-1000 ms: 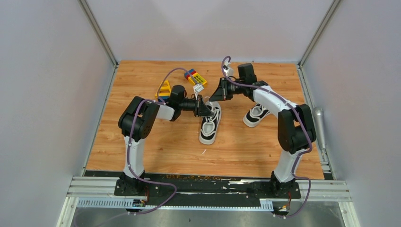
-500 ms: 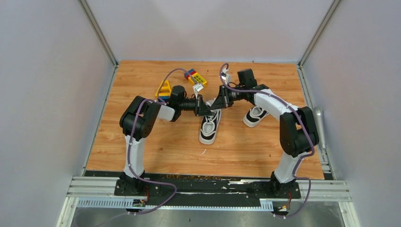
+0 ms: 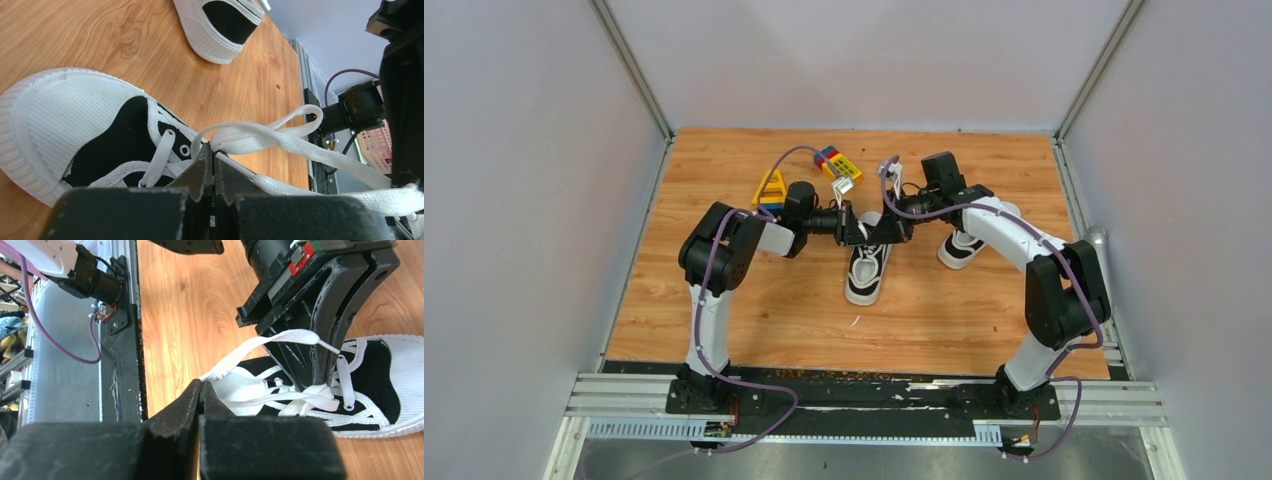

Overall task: Tie the shoes
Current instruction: Wrap the shoelace around the shoelace, then cross the shoelace with the shoelace.

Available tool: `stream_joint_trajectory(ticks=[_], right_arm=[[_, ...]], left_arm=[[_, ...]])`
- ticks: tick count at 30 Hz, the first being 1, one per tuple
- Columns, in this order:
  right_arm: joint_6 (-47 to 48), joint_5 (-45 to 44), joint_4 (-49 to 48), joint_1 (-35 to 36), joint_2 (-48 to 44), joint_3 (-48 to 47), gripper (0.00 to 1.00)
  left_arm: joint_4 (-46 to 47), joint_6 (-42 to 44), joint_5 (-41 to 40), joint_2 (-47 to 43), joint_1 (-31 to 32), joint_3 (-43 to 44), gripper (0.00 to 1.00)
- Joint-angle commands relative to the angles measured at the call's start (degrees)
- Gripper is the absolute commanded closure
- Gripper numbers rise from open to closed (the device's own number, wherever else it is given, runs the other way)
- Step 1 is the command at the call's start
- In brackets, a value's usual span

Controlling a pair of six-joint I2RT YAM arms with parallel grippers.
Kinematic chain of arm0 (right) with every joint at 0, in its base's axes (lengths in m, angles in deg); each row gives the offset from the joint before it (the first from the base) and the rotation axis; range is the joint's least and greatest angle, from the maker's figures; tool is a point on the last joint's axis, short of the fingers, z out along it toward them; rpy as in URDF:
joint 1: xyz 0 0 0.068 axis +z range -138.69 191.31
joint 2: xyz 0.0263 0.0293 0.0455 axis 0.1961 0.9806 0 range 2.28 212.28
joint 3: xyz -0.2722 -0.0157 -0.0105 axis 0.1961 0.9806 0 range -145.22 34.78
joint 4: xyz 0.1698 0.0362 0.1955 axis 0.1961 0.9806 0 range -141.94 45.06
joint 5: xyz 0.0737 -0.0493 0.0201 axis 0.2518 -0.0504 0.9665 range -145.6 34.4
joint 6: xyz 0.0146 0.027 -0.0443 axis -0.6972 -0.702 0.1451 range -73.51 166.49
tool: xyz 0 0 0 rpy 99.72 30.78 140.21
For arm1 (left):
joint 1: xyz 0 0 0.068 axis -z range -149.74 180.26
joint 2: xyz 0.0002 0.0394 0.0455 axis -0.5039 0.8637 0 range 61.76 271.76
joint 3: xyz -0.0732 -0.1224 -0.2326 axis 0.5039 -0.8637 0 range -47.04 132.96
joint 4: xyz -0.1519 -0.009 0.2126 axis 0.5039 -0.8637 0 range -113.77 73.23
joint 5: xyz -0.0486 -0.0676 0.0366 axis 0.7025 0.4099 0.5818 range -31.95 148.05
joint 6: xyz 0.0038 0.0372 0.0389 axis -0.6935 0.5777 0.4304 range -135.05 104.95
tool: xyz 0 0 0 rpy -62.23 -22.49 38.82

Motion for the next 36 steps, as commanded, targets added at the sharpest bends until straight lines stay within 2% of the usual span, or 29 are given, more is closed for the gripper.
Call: stream_joint_trajectory(ticks=[1,8,10,15,18,20,21,23,25,28,32,34,36], right_arm=[[6.9,-0.2,2.0,0.2,0.3,0.8,1.0],[7.8,-4.1,-3.6,0.2,-0.2,1.8,1.0],[11.0,-4.8,-5.5,0.6,-1.0,2.6,1.0],[33.0,-3.2,-5.6,3.7,-6.2,7.3,1.0],[55.7,2.1,-1.5,4.4,-11.7,13.2,1.0],[66.2,2.9,-0.1,4.3,-14.2,16.5,1.0],[69.6,2.5,0.4,4.1,-14.4,17.2,0.96],[77.0,0.8,3.5,3.4,-13.0,16.5,0.77],[80.9,-1.6,7.3,2.9,-11.1,14.3,0.7],[80.4,-3.9,10.4,1.5,-11.3,12.0,0.67],[76.9,-6.2,11.3,-0.8,-15.1,14.5,0.61],[65.1,-6.1,10.8,-2.0,-15.2,12.6,0.61],[47.1,-5.4,10.3,-3.3,-13.0,8.4,0.61]], left_arm=[[0.3,1.4,1.9,0.0,-0.2,1.4,1.0],[3.4,0.3,5.1,-1.7,-0.2,-0.1,1.0],[3.0,0.8,5.5,-1.9,-0.2,-0.1,1.0],[2.2,1.7,5.5,-1.7,-0.2,0.0,1.0],[2.0,1.9,5.5,-1.3,-0.2,0.1,1.0],[1.9,2.0,5.5,-1.1,-0.2,0.0,1.0],[1.9,2.0,5.5,-1.1,-0.2,0.1,1.0],[1.7,2.2,5.4,-1.2,-0.2,0.2,1.0],[1.4,2.4,5.4,-1.2,-0.1,0.1,1.0],[0.9,2.7,5.3,-1.3,-0.2,0.2,1.0],[1.1,2.5,5.2,-1.4,-0.2,0.2,1.0],[1.4,2.4,5.2,-1.3,-0.2,0.2,1.0],[1.5,2.6,5.1,-1.3,-0.2,0.4,1.0]])
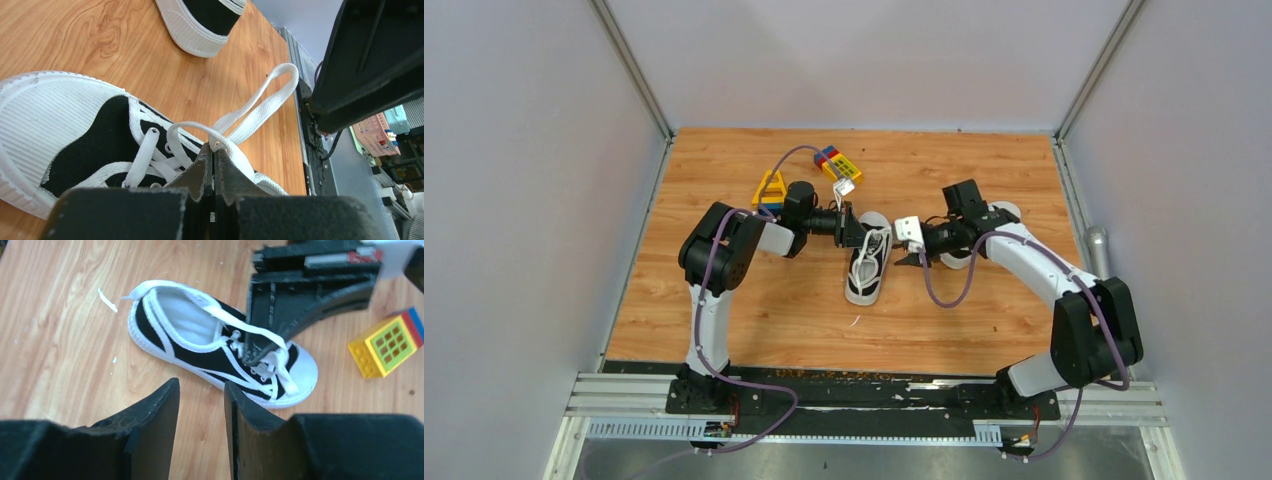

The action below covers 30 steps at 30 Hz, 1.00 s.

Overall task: Tie the shoes
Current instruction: Cross the shoelace with the shoelace.

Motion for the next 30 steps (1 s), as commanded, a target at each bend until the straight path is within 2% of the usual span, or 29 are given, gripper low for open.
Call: stream_joint_trajectory(ticks=[1,2,5,11,16,21,26,30], right_arm=[[-35.5,1.3,0.4,-2.5,1.8,-8.4,0.61],[-42.8,2.0,0.7,-2.7,3.4,-10.3,0.61],[-55.3,5.9,0.4,-1.3,6.3,-11.2,0.6],[-77.1,-0.8,-3.5,3.5,10.7,-13.2,0.57],[-82.9,-8.2,0.1,6.3,16.5,-19.3,0.51],[-87.6,-14.6,0.1,7.6,19.3,-20.6,0.45],[-92.4,-22.9,0.4,8.3,20.6,-21.3,0.44],[-93.3,-23.3,-1.0,8.5,22.0,-21.8,0.48]], left_arm=[[0.9,1.2,0.7,-1.4,-0.1,0.5,1.0],[0.9,1.3,0.4,-1.3,-0.1,0.6,1.0],[1.4,0.9,-0.4,-1.5,0.0,0.4,1.0],[1.5,0.5,-4.2,-3.0,0.0,-1.5,1.0],[1.4,0.5,-5.7,-4.3,0.0,-2.3,1.0],[0.8,0.5,-6.6,-4.8,0.1,-2.3,1.0],[0.6,0.3,-7.2,-5.1,0.1,-2.3,1.0],[-0.6,1.1,-7.1,-5.0,0.1,-2.3,1.0]])
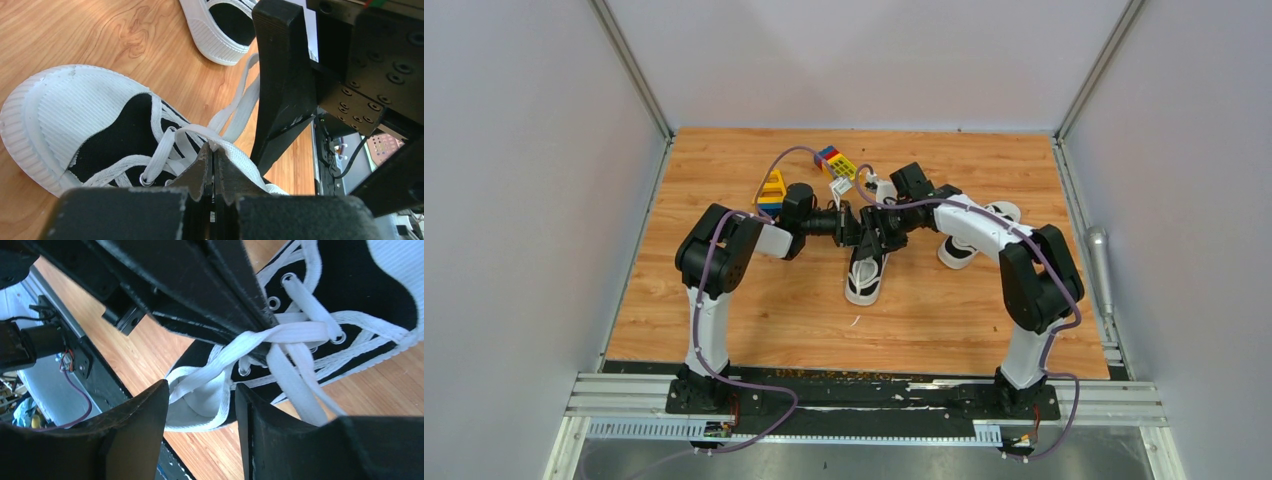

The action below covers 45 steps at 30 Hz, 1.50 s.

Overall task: Tie the shoes
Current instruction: Cross the shoelace with the shoelace.

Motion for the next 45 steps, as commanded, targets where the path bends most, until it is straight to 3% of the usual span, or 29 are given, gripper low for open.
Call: stream_joint_trajectory(ticks=[1,7,11,15,16,19,20,24,33,37,45], right_arm=[[-3.8,-3.7,-1.8,0.7,1.4,-2.6,0.5],[-1.9,-1.6,-2.3,1.4,2.0,-3.5,0.84],[-0.4,-0.8,-1.5,1.4,1.3,-3.0,1.0],[0.0,-1.4,-1.2,1.1,-1.2,-1.9,1.0],[-0.5,-1.5,-1.3,1.0,-1.5,-1.7,0.96],[-2.1,-3.0,-1.3,1.0,-0.7,-2.1,0.68],[-2.7,-3.7,-1.2,1.0,-0.1,-2.4,0.63],[-4.3,-4.3,-1.3,1.0,2.2,-4.0,0.6],[-4.5,-4.6,-1.7,1.0,4.3,-5.2,0.77],[-3.0,-3.9,-1.3,1.0,3.3,-4.5,0.99],[8.9,3.8,4.9,1.0,-0.3,-4.0,1.0]], left_arm=[[-1.0,1.5,-0.6,-3.3,0.1,-0.3,1.0],[-1.8,2.5,-0.6,-3.6,0.1,-0.6,1.0],[-1.6,2.5,-0.7,-3.6,0.1,-0.5,1.0],[-1.4,2.6,-0.9,-3.7,0.1,-0.6,1.0],[-1.4,2.5,-0.9,-3.6,0.1,-0.5,1.0],[-1.2,2.3,-0.8,-3.3,0.1,-0.3,1.0],[-1.1,2.2,-0.8,-3.2,0.1,-0.2,1.0],[-1.0,1.9,-0.8,-3.1,0.1,0.1,1.0],[-1.0,1.9,-0.8,-3.0,0.1,0.1,1.0],[-0.8,1.6,-0.8,-2.7,0.1,0.3,1.0],[-1.5,2.0,-0.5,-1.9,0.1,0.5,1.0]])
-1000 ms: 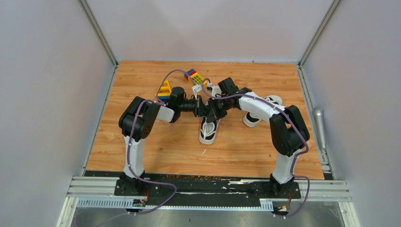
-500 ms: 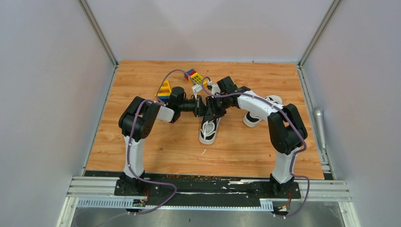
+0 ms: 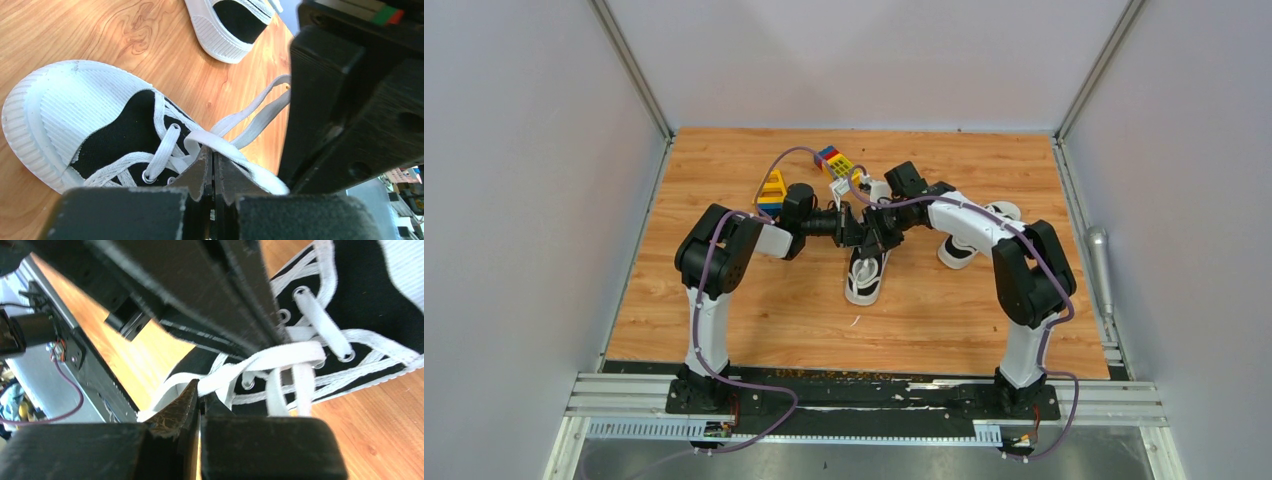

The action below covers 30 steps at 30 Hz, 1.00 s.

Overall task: Tie the shoes
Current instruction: Cross the shoelace with the shoelace.

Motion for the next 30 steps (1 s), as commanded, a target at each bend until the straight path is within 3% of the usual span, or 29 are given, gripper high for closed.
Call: stream_joint_trajectory(ticks=[1,13,22,30], right_arm=[[8.2,5.1,5.1,0.1,-3.7,-0.9,1.0],[18.2,2.7,6.3,0.3,-3.6,-3.0,0.99],[43.9,-0.8,6.5,0.6,-7.4,1.3,0.99],[53.6,-1.8,6.2,0.5,-9.8,7.4,0.86]], left_arm=[[0.1,1.2,0.2,-1.5,0.1,0.6,1.0],[-4.8,4.3,1.3,-1.9,1.3,0.9,1.0],[-5.7,3.1,0.8,-2.2,1.5,2.1,1.0],[3.8,-5.9,2.0,0.5,1.3,3.1,1.0]])
